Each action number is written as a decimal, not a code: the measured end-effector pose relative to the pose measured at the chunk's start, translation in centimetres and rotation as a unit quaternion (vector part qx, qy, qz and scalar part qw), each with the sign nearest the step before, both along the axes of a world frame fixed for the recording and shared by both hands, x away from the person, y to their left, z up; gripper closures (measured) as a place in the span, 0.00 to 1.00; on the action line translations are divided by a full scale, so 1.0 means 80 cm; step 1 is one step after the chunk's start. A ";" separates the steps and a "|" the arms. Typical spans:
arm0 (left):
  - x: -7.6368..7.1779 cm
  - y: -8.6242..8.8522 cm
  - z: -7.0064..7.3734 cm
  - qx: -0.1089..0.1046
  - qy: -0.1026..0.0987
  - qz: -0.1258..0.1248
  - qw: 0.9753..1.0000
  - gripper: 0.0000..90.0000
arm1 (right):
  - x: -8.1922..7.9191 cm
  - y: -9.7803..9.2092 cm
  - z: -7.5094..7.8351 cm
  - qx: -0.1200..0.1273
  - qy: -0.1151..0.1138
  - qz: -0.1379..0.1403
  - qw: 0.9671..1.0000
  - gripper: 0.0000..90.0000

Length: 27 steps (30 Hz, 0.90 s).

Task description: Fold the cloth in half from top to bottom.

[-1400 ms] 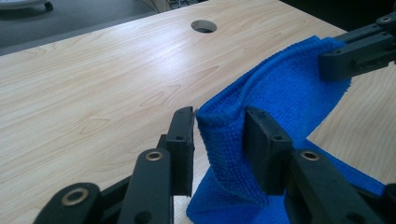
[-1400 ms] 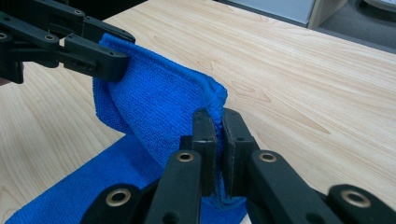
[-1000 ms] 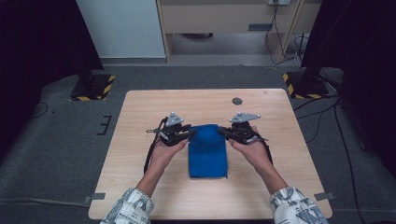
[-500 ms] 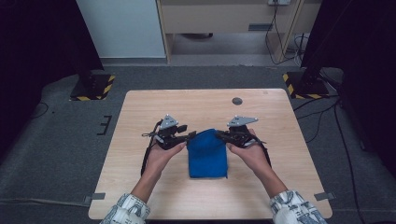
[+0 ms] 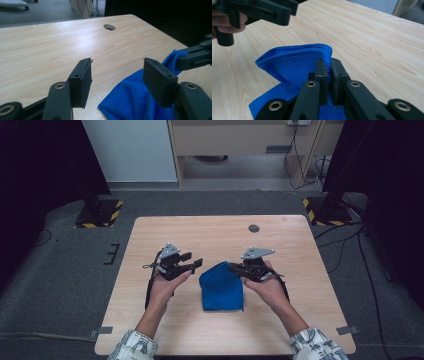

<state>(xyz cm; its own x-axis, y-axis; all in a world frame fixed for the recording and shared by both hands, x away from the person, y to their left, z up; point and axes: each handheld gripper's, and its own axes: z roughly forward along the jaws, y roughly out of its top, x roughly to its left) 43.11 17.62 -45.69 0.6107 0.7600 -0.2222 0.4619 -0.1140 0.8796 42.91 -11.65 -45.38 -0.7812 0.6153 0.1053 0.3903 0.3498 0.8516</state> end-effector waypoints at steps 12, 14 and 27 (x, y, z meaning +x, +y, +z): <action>-0.001 0.003 -0.014 0.018 0.013 0.000 1.000 0.44 | -0.049 -0.014 -0.040 -0.053 -0.005 0.029 0.998 0.85; -0.002 0.003 -0.015 0.021 0.013 -0.003 1.000 0.44 | -0.058 -0.019 -0.050 -0.062 0.002 0.030 0.998 0.66; -0.011 0.029 -0.032 0.082 0.028 0.021 0.996 0.27 | -0.077 -0.099 -0.046 -0.045 -0.007 -0.025 0.999 0.07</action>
